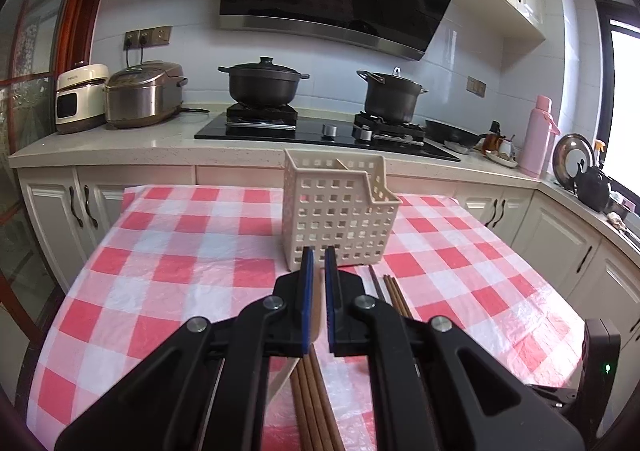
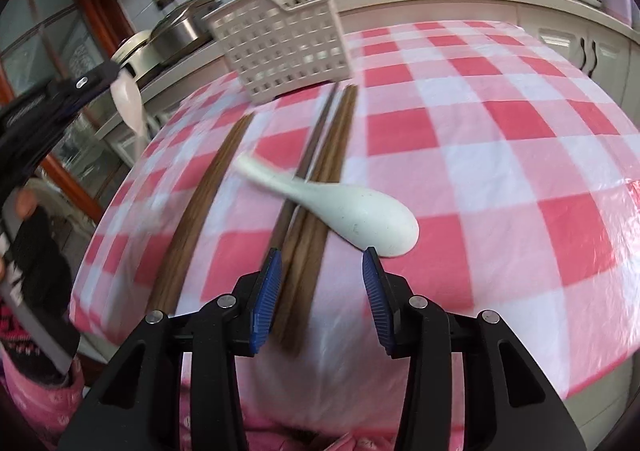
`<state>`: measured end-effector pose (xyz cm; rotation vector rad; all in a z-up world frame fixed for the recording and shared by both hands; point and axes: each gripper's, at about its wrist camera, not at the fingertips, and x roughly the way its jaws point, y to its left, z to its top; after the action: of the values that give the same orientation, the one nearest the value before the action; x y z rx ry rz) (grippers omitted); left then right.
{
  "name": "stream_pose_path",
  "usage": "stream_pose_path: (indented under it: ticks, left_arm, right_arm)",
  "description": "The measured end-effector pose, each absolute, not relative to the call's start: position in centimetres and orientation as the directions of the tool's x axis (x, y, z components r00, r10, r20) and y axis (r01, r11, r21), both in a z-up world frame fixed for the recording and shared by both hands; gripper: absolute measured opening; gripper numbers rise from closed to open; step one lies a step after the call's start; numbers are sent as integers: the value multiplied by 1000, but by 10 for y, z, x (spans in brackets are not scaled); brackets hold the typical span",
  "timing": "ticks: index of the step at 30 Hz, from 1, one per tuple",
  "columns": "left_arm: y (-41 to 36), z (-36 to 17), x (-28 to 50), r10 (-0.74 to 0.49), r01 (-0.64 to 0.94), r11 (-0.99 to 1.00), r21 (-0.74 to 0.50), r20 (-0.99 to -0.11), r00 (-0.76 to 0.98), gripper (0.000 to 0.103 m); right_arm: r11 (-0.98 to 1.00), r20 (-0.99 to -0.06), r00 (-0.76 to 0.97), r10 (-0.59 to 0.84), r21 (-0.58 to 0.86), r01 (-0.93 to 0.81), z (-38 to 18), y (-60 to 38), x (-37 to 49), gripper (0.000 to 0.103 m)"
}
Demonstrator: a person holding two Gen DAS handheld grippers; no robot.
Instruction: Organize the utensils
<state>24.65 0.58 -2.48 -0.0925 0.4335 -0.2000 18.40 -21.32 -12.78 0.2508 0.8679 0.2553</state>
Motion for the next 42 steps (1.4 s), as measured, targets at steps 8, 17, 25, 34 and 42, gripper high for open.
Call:
stream_pose_path:
  ticks: [8, 17, 25, 34, 42]
  left_arm:
    - [8, -27, 272, -197, 156, 979, -130, -418, 887, 6]
    - [17, -42, 297, -189, 139, 980, -139, -464, 865, 6]
    - [5, -61, 309, -242, 217, 970, -110, -521, 818, 6]
    - [-24, -90, 327, -273, 294, 953, -71, -619, 737, 14]
    - [-47, -110, 352, -229, 324, 946, -5, -717, 658, 21]
  right_arm:
    - [941, -725, 620, 301, 331, -69, -127, -221, 240, 46]
    - [942, -748, 591, 303, 331, -63, -123, -211, 278, 53]
    - [963, -776, 575, 260, 256, -90, -124, -192, 296, 53]
    - [977, -778, 594, 206, 192, -88, -123, -195, 300, 15]
    - [962, -774, 576, 263, 258, -92, -126, -206, 300, 15]
